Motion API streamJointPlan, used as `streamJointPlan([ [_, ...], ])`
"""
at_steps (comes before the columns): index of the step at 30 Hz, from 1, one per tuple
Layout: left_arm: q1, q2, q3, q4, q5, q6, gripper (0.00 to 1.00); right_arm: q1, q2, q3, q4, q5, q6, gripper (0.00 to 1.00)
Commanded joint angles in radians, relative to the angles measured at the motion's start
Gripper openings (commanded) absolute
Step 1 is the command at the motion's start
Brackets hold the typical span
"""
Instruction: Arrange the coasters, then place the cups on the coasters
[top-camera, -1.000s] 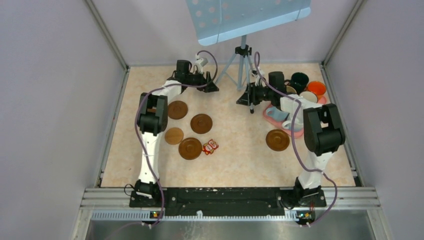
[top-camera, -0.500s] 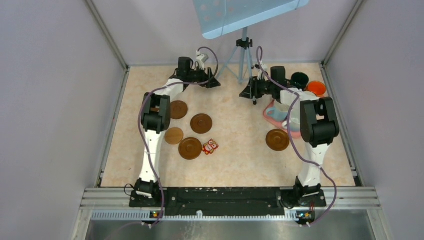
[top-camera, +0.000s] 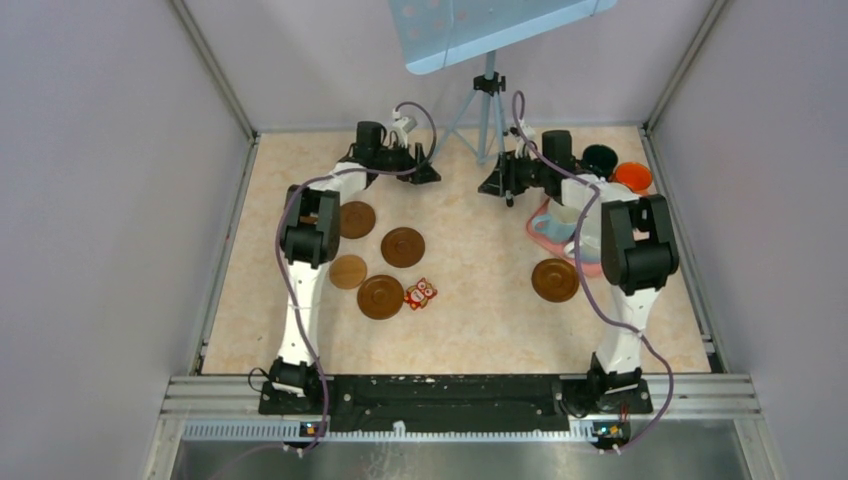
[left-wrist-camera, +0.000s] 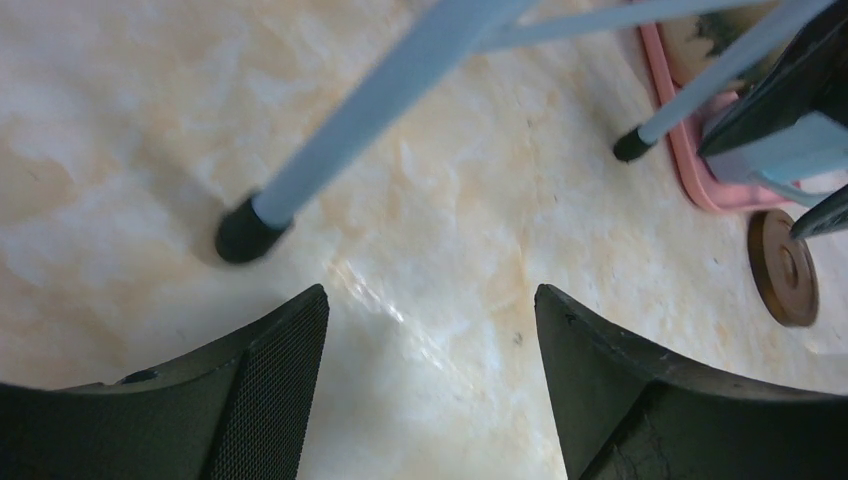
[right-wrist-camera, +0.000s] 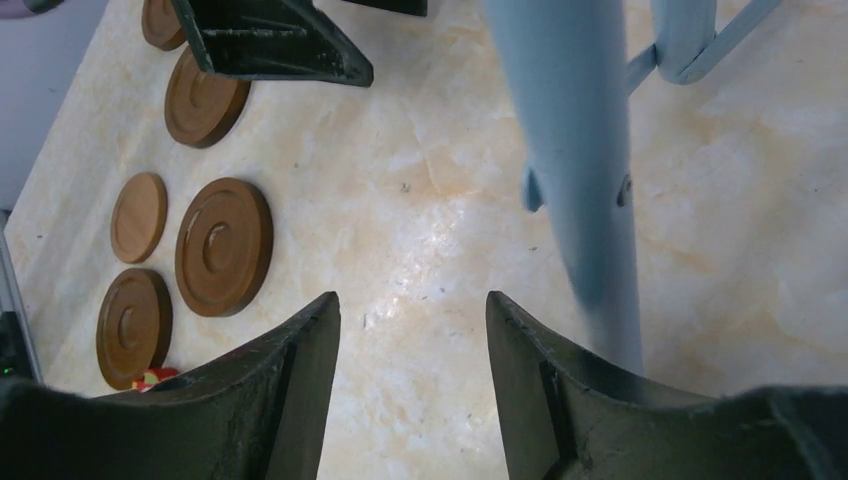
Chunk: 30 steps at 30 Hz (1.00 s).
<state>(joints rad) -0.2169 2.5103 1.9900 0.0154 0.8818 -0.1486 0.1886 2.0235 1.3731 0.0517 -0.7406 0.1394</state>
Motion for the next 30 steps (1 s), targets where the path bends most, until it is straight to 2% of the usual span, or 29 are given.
streamJointPlan([
  [1, -0.004, -0.211, -0.134, 0.004, 0.038, 0.049, 0.82, 0.008, -0.186, -0.022, 0.022, -0.043, -0.029, 0.59],
  [4, 0.001, -0.352, -0.236, -0.070, 0.036, 0.121, 0.85, 0.009, -0.283, -0.047, -0.003, -0.065, -0.009, 0.65],
  [8, 0.012, -0.511, -0.353, -0.231, -0.009, 0.304, 0.91, 0.010, -0.417, -0.104, -0.093, -0.076, -0.033, 0.69],
  [18, 0.033, -0.750, -0.555, -0.664, -0.188, 0.697, 0.99, 0.006, -0.627, -0.198, -0.511, -0.033, -0.321, 0.78],
  [23, 0.029, -0.838, -0.740, -0.617, -0.290, 0.791, 0.99, -0.003, -0.668, -0.281, -0.549, 0.006, -0.369, 0.78],
  [30, -0.003, -0.829, -0.816, -0.518, -0.396, 0.807, 0.97, -0.011, -0.672, -0.364, -0.527, 0.007, -0.401, 0.78],
])
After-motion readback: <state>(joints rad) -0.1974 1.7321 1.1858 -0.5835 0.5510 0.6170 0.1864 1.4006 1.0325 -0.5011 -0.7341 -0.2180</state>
